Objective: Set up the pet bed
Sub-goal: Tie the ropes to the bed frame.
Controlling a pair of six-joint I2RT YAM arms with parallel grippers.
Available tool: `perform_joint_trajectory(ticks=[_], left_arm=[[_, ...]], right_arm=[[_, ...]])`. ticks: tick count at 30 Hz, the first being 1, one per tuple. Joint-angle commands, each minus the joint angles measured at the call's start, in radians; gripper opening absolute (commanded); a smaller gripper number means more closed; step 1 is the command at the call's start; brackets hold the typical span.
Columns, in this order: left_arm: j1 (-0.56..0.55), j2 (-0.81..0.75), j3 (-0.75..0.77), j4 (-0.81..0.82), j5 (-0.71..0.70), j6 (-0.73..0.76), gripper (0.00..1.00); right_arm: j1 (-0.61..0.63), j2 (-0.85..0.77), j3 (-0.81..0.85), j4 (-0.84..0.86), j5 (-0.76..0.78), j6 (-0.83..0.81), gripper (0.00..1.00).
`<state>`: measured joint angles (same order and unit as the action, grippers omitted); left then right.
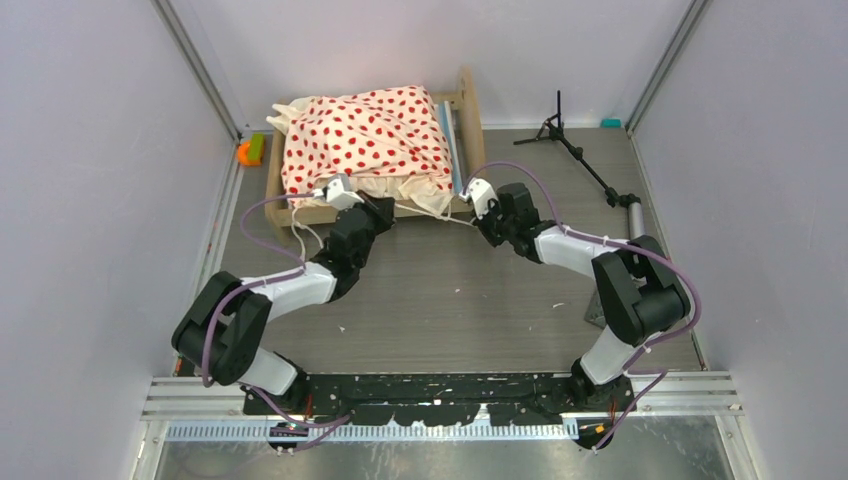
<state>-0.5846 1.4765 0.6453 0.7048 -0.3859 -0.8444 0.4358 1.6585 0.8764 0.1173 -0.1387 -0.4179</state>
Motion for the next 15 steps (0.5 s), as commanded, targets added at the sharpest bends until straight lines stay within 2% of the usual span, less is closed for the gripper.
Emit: perform_joint_trajectory(ticks=[1,7,15], left_arm=[[0.029,-0.044,-0.02,-0.051,-0.031,0.036,0.0],[0.029,-0.011,-0.089,0.01,-0.031,0.014,0.0],[0.032,0.012,-0.115,-0.008,-0.056,0.011,0.0]], right_arm=[[-0.039,-0.035,0.004,0.012,0.037,0.004,0.0],[-0.086,-0.049,0.036,0.004,0.046,0.0,0.0],[-0.134,-0.048,0.052,-0.01,0.044,-0.003,0.0]])
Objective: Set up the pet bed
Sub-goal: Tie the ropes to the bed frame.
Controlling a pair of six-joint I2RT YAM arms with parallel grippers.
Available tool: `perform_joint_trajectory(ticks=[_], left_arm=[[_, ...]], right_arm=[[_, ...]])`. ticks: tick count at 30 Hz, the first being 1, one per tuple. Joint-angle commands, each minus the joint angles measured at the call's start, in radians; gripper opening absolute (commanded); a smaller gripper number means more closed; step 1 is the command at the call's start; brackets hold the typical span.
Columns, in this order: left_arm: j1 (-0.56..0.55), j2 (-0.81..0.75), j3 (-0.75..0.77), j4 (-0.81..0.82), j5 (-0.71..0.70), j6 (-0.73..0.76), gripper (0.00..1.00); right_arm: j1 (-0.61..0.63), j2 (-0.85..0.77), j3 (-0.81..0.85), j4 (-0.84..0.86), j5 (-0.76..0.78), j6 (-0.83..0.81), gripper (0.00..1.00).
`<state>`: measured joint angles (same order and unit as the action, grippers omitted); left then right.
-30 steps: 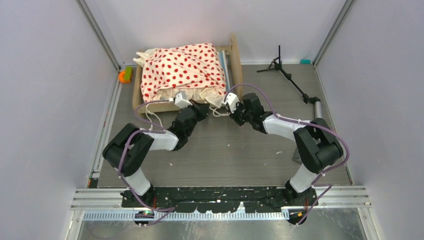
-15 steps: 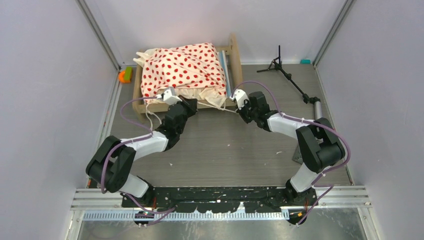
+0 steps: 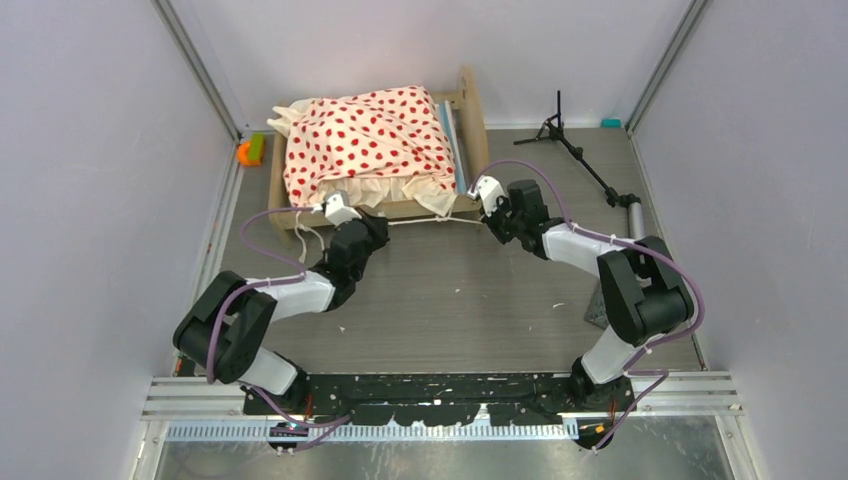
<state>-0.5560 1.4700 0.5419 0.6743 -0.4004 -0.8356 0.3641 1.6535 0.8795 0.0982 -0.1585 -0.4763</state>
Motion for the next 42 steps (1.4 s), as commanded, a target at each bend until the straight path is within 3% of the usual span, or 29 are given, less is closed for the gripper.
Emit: perform_joint_trajectory(ticks=[1,11,19,26,42], left_arm=[[0.004,0.025,-0.014,0.025,-0.036,-0.002,0.0],[-0.013,0.189,-0.011,0.179,0.028,-0.014,0.0],[-0.07,0.295,0.045,0.222,-0.006,-0.01,0.0],[-0.09,0.398,0.111,0.225,-0.022,-0.011,0.0],[-0.098,0.386,0.097,0.015,-0.242,-0.112,0.0]], right_arm=[[-0.062,-0.057,0.044,0.014,0.057,0.059,0.0],[-0.058,-0.224,-0.038,0.044,-0.129,0.167,0.0],[-0.056,-0.336,-0.069,0.099,-0.019,0.183,0.0],[-0.057,-0.32,-0.002,0.184,0.082,0.197,0.0],[-0.057,-0.277,0.089,0.198,0.086,0.192,0.0]])
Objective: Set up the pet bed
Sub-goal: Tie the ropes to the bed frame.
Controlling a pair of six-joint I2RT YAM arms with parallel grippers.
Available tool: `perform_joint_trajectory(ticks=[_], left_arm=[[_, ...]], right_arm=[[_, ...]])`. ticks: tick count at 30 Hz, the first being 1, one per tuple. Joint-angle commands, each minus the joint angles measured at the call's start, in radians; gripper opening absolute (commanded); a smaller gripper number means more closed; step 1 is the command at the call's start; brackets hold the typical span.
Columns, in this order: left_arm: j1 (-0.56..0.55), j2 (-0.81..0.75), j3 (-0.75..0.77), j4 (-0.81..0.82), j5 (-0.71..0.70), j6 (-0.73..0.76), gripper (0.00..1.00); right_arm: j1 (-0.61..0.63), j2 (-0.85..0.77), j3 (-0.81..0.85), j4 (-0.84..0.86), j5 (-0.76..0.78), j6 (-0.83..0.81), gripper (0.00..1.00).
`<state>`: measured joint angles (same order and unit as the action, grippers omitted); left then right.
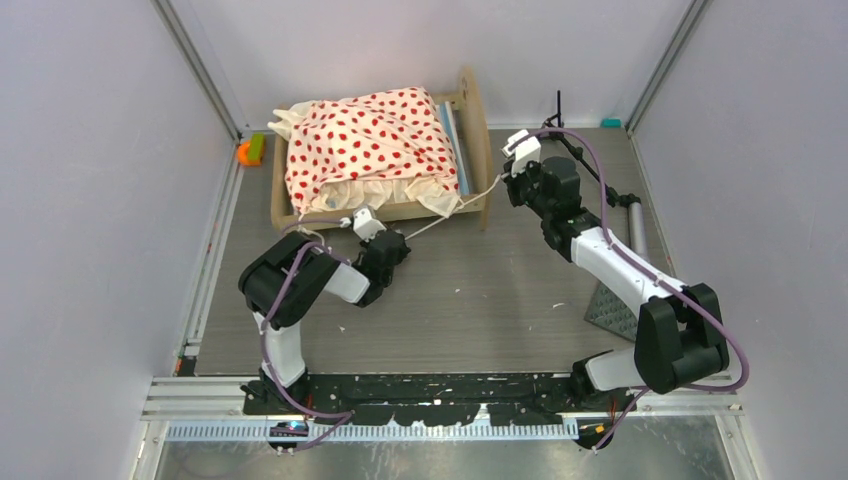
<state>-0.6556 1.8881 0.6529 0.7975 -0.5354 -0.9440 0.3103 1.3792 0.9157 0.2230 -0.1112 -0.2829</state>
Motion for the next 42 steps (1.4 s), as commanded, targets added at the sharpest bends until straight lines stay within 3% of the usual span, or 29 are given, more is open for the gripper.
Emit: perform_joint_trajectory(ticks=[1,3,6,9,11,14,18,22,24,28,30,35,42], left_arm=[[0.002,-0.033,-0.013,-0.104,-0.096,0.01,0.0],[0.001,-0.04,-0.005,-0.098,-0.055,0.032,0.09],[-0.007,-0.076,-0.013,-0.092,0.002,0.051,0.29],[-0.03,-0.154,-0.055,-0.11,0.013,0.063,0.45],[-0.048,-0.228,-0.078,-0.167,0.011,0.065,0.49],[-0.08,-0.367,-0.105,-0.287,0.006,0.084,0.51],[-0.104,-0.628,-0.111,-0.579,0.01,0.098,0.51],[-0.107,-0.863,-0.084,-0.84,0.017,0.13,0.52],[-0.107,-0.958,-0.057,-0.948,0.017,0.149,0.52],[-0.105,-1.092,0.005,-1.151,-0.022,0.165,0.63],[-0.105,-1.131,0.04,-1.236,-0.024,0.188,0.64],[-0.105,-1.253,0.079,-1.396,-0.046,0.199,0.64],[-0.105,-1.428,0.091,-1.497,-0.1,0.195,0.64]], right_arm=[[-0.004,-0.002,0.052,0.068,0.03,-0.002,0.0],[-0.004,-0.003,0.056,0.045,0.009,0.004,0.05],[-0.004,-0.02,0.058,0.015,0.016,0.046,0.33],[-0.003,-0.057,0.065,-0.045,0.042,0.073,0.53],[-0.002,-0.084,0.07,-0.083,0.064,0.092,0.61],[-0.002,-0.123,0.085,-0.137,0.147,0.162,0.64],[-0.003,-0.151,0.176,-0.306,0.224,0.276,0.76],[-0.003,-0.08,0.389,-0.586,0.22,0.454,0.79],[-0.007,-0.029,0.487,-0.658,0.141,0.458,0.8],[-0.007,0.097,0.617,-0.703,0.088,0.519,0.8],[-0.007,0.197,0.738,-0.749,0.094,0.552,0.81],[0.031,0.338,0.849,-0.759,0.108,0.547,0.81],[0.075,0.457,0.91,-0.745,0.248,0.489,0.82]])
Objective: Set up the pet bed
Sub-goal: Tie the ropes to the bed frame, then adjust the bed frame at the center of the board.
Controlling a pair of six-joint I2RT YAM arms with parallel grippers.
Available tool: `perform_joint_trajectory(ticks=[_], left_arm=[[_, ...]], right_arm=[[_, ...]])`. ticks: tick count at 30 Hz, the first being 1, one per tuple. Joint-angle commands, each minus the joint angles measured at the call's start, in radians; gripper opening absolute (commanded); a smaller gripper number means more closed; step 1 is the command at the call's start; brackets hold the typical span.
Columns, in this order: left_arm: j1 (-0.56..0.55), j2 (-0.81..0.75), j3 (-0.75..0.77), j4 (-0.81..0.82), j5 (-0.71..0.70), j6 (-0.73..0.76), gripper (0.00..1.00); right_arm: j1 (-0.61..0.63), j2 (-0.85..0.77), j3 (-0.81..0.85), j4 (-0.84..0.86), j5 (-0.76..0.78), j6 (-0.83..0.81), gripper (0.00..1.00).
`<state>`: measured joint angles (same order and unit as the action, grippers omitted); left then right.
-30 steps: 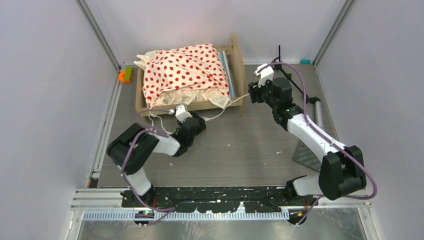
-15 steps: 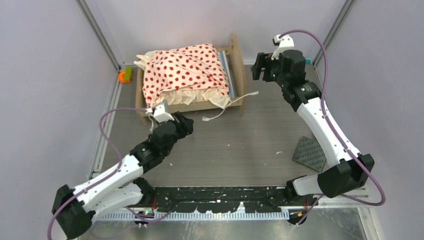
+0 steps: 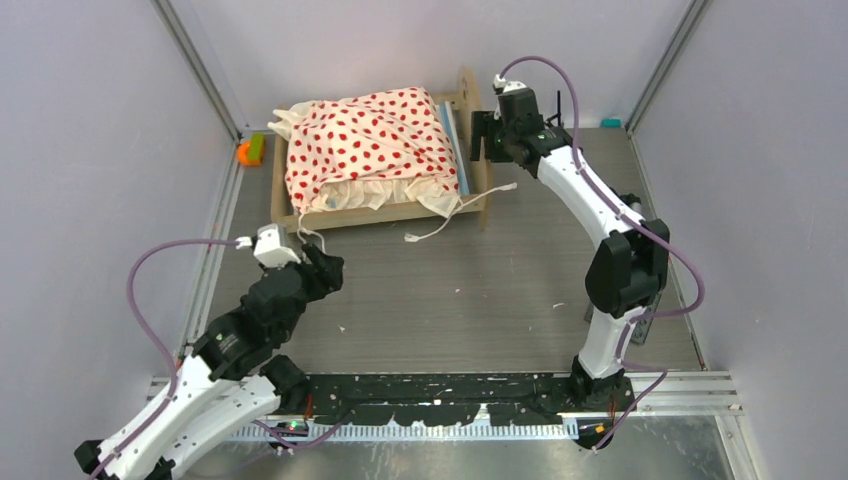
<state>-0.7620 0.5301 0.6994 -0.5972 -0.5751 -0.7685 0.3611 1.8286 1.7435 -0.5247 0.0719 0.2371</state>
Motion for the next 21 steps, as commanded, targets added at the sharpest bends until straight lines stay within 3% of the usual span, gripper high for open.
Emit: perform_joint_trajectory(ticks=[1,11,15,21], left_arm=[[0.001,-0.083,0.048,-0.115,-0.067,0.021,0.64],[0.001,-0.119,0.131,-0.251,-0.085,0.055,0.66],[0.001,-0.133,0.165,-0.294,-0.097,0.065,0.68],[0.001,-0.154,0.206,-0.338,-0.118,0.072,0.7]], right_arm=[[0.031,0.026,0.094,-0.003,0.065,-0.046,0.81],[0.054,0.031,0.089,0.012,0.077,-0.242,0.31],[0.038,-0.025,0.027,0.055,0.027,-0.336,0.01],[0.022,-0.166,-0.159,0.183,-0.157,-0.583,0.0]])
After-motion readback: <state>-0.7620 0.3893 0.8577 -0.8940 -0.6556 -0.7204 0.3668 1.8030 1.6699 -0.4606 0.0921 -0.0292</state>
